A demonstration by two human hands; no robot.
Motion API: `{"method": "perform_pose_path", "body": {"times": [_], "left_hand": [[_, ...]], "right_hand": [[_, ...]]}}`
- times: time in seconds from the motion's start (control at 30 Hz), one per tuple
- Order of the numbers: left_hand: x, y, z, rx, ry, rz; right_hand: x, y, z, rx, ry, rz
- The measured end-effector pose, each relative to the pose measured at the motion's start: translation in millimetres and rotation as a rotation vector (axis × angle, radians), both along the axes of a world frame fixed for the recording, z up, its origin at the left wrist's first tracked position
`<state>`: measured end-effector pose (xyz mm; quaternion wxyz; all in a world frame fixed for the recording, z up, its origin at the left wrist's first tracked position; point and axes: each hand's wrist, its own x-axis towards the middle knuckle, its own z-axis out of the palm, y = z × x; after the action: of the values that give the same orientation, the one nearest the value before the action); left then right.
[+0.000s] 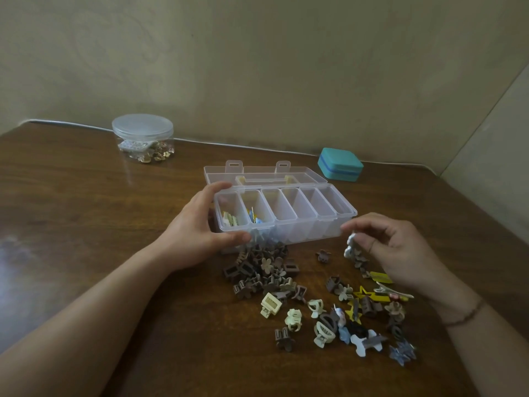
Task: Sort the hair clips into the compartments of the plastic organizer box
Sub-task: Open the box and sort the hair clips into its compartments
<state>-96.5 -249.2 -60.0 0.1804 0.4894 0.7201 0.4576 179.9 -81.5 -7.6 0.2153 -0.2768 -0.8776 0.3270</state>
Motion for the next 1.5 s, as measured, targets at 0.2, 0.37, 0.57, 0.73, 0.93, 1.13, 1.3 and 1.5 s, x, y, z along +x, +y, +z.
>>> {"method": "perform_pose_path", "body": {"times": [0.2,0.37,0.57,0.73,0.93,1.13,1.3,1.5], "left_hand": [[1,-1,1,-0.007,-0.001,0.004],[2,-2,2,-0.016,-0.01,0.003],[0,-2,1,-0.01,-0.009,-0.001],[0,-3,3,-0.007,-0.006,0.004],[1,-5,3,-0.018,0.003,0.009],[5,-5,5,-0.033,-0.001,0.009],[6,-4,7,-0.044,0.009,0.011],[7,-4,6,-0.03,-0.003,0.007]], "right_hand": [[-39,-11,21,0.064,0.219,0.015],[-110,-9,24,0.016,0.22,0.065],[-119,-9,5,0.268,0.066,0.192],[-73,6,27,0.3,0.217,0.051],[20,18,10,0.248,-0.149,-0.159],[44,10,-8,0.216,-0.502,-0.146],[39,14,-13,0.131,-0.495,-0.144],[29,5,7,0.13,-0.381,-0.142]]}}
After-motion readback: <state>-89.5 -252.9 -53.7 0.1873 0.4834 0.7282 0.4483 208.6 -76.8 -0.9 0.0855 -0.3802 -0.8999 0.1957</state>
